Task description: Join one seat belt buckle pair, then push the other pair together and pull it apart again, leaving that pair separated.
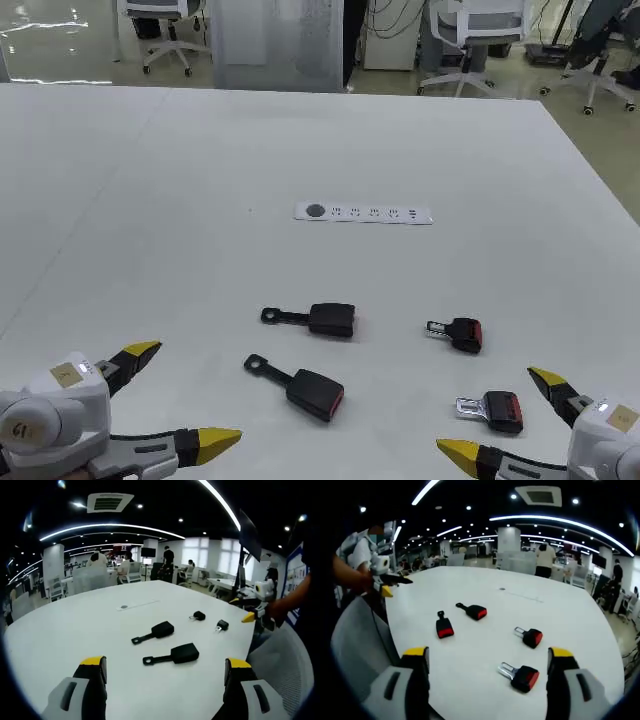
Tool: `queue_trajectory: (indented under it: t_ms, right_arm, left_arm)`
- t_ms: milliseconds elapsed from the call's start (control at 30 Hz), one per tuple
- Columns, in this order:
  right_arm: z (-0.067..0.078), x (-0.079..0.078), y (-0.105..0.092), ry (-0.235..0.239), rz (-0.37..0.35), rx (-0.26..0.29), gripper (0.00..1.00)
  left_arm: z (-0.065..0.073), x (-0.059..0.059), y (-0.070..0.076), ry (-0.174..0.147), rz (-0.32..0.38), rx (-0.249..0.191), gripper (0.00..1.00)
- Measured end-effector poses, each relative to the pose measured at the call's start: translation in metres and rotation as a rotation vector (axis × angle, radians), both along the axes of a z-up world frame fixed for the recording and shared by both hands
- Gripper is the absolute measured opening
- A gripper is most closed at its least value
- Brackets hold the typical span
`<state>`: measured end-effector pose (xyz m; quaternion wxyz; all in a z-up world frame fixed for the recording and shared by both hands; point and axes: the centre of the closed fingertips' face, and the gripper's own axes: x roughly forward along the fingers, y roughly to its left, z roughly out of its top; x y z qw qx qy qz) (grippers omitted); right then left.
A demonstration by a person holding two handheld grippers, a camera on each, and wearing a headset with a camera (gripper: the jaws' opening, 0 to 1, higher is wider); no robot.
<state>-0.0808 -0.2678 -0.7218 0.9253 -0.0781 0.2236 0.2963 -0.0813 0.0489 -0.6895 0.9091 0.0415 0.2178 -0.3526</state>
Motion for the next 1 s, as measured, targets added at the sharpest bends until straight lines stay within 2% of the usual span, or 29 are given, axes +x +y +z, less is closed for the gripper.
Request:
queue_trajectory:
  t_ms: [1000]
  right_arm:
    - [0.0016,-0.0055,0.0067,0.0,0.019,-0.001,0.99]
  left_arm:
    - [0.003,-0.0037,-0.0002,-0.006,0.005,0.002,1.0]
